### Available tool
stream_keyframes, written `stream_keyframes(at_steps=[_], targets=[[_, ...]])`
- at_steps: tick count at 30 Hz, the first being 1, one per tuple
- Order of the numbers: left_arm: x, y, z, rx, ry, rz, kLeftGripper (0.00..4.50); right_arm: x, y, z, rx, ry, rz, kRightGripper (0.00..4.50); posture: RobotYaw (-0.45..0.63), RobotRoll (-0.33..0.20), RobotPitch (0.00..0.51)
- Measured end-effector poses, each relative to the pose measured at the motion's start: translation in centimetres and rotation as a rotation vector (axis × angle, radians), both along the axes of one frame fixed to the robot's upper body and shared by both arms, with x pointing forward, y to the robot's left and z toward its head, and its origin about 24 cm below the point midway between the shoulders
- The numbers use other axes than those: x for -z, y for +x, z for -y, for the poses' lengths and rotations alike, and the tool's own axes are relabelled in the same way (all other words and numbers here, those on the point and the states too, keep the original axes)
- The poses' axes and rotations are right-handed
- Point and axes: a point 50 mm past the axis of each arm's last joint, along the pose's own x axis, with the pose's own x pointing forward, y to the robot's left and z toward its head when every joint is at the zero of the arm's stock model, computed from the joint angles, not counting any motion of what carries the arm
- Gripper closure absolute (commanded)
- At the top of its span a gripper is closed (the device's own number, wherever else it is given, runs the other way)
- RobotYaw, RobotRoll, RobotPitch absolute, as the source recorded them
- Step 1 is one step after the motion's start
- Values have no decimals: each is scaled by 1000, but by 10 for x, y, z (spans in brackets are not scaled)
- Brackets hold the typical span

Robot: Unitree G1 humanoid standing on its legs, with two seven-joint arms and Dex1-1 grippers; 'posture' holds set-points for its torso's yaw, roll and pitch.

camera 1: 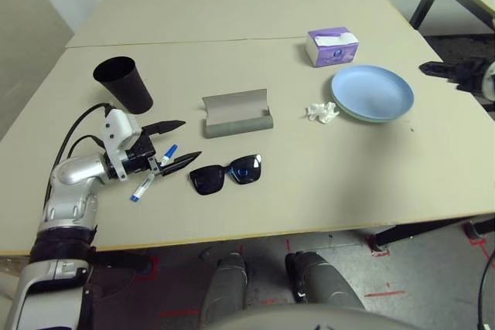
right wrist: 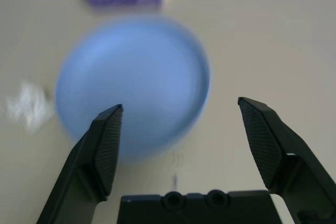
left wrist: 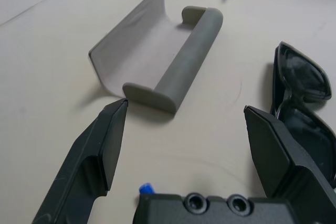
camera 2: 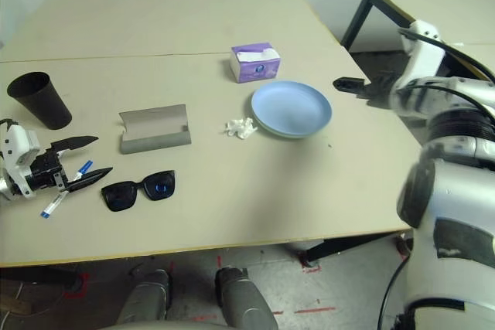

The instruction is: Organize and tidy the items on the table.

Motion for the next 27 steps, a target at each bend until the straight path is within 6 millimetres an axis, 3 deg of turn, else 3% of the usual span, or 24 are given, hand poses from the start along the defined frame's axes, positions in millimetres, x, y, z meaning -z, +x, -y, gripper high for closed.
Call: stream_keyframes(at_steps=[6, 10, 19, 27], targets=[[-4, -4, -3, 38, -3, -29, 0, 40, -54, -54, -158, -45, 94, 46, -74, 0, 167], [-7, -7, -6, 64, -35, -80, 0, 67, -69, -75, -181, -42, 150, 46, -55, 0, 167], [-25, -14, -12, 119, -66, -120, 0, 98, -52, -112, -188, -73, 333, 46, -37, 0, 155], [-28, -15, -11, 105, -62, -102, 0, 120, -26, -143, -222, -31, 343, 46, -27, 0, 150]])
